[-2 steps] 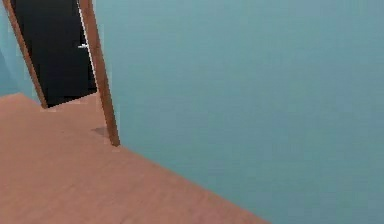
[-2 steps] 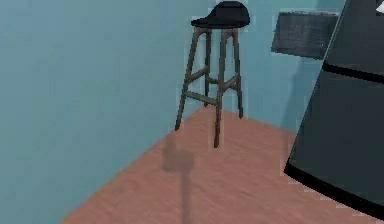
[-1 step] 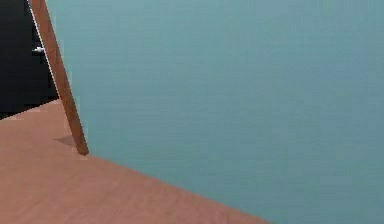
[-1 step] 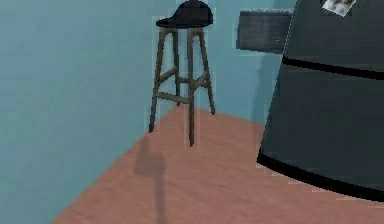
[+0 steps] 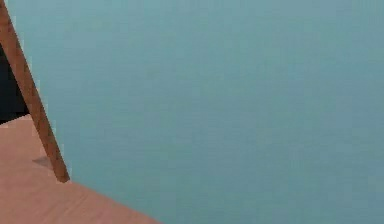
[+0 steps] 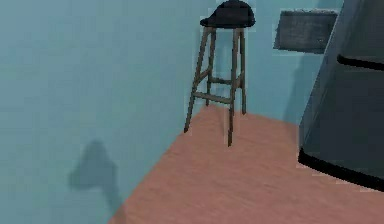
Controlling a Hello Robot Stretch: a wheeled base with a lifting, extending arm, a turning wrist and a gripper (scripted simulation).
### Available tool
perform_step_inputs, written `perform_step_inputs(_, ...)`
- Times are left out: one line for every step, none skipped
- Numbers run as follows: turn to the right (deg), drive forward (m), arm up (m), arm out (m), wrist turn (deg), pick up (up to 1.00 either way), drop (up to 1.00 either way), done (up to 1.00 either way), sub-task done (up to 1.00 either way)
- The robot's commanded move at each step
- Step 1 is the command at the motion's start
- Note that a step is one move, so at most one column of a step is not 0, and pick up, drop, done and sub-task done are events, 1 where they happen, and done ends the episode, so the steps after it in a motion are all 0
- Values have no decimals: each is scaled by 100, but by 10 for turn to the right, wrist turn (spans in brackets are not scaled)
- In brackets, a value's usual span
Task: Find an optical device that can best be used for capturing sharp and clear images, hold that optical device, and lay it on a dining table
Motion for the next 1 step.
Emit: perform_step_inputs(-450, 0, 0, 0, 0, 0, 0, 0, 0)
